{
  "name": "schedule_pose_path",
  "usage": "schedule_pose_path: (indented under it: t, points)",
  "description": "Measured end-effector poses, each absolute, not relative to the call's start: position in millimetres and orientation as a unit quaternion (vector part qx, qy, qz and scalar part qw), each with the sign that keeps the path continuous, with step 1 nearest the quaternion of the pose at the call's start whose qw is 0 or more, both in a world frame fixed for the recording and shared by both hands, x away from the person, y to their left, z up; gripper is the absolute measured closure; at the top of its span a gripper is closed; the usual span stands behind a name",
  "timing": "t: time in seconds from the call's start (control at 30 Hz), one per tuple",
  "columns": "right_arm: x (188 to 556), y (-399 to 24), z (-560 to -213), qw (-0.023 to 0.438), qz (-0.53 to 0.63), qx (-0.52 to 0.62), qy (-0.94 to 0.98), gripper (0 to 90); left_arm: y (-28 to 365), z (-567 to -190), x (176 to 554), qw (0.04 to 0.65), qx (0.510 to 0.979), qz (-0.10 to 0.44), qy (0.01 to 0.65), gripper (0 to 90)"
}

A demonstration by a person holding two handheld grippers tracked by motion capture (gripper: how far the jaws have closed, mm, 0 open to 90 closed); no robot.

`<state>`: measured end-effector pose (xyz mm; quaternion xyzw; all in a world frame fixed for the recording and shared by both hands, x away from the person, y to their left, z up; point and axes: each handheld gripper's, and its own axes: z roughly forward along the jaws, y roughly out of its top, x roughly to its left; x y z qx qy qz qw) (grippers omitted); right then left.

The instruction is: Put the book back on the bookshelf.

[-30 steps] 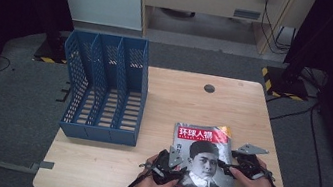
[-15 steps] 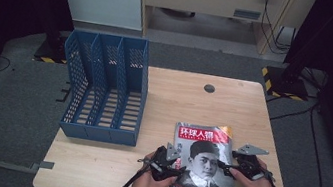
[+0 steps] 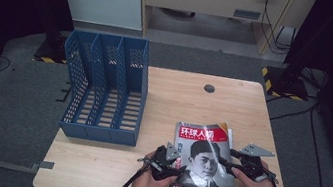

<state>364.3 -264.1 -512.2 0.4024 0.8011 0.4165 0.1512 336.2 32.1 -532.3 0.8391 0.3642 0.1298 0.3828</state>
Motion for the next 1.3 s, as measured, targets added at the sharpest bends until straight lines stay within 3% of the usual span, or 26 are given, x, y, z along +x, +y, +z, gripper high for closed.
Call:
schedule_pose_path:
  t: [0.23, 0.6, 0.67, 1.3]
  points:
    - [363.4, -262.5, -511.9, 0.146, 0.422, 0.399, 0.801, 40.5, 32.1, -532.4, 336.1, 0.383, 0.839, 0.13, 0.364, 33.9]
    - [373.6, -266.8, -529.1, 0.15, 0.361, 0.437, 0.81, 19.0, 31.4, -533.1, 336.7, 0.386, 0.838, 0.132, 0.364, 33.9]
    - [375.6, -267.1, -532.2, 0.144, 0.357, 0.442, 0.81, 18.4, 31.2, -533.2, 336.8, 0.387, 0.837, 0.132, 0.363, 33.9]
    - [363.4, -270.8, -510.0, 0.15, 0.418, 0.418, 0.792, 48.5, 30.9, -533.4, 336.7, 0.387, 0.837, 0.133, 0.364, 33.9]
